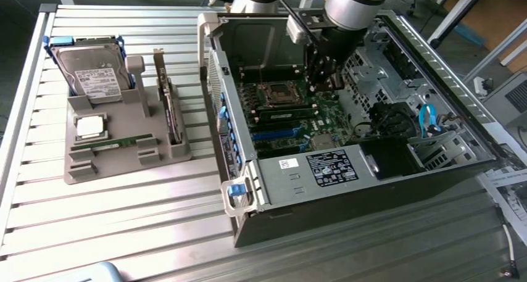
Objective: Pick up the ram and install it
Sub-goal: 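Press down the ram until it locks into place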
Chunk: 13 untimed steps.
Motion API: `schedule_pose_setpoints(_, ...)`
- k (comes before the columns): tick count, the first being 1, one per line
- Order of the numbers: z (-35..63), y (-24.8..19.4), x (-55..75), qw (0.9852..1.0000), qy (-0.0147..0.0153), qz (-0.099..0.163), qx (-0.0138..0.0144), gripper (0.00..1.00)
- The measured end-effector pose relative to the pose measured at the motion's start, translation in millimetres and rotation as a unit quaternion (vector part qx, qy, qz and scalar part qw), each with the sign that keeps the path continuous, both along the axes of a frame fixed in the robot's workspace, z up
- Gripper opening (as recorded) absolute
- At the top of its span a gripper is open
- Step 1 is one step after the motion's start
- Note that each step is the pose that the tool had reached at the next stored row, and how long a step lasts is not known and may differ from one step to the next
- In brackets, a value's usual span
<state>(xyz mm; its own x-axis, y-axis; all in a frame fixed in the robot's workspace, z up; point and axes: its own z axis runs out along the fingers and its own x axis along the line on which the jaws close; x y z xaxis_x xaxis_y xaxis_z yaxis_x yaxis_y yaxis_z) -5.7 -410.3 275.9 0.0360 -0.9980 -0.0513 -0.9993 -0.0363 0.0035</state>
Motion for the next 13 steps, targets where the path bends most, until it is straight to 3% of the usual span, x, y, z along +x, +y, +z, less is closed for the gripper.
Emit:
schedule_pose_setpoints(4, -0.2, 0.0, -18.1, 1.0, 0.0, 0.0, 0.0019, 0.11)
schedule_pose_setpoints(8, -2.5, 0.1, -36.4, 1.0, -0.0001, 0.0, 0.0055, 0.11)
schedule_pose_setpoints(13, -8.5, -0.1, -61.6, 1.0, 0.0, 0.0, 0.007, 0.11)
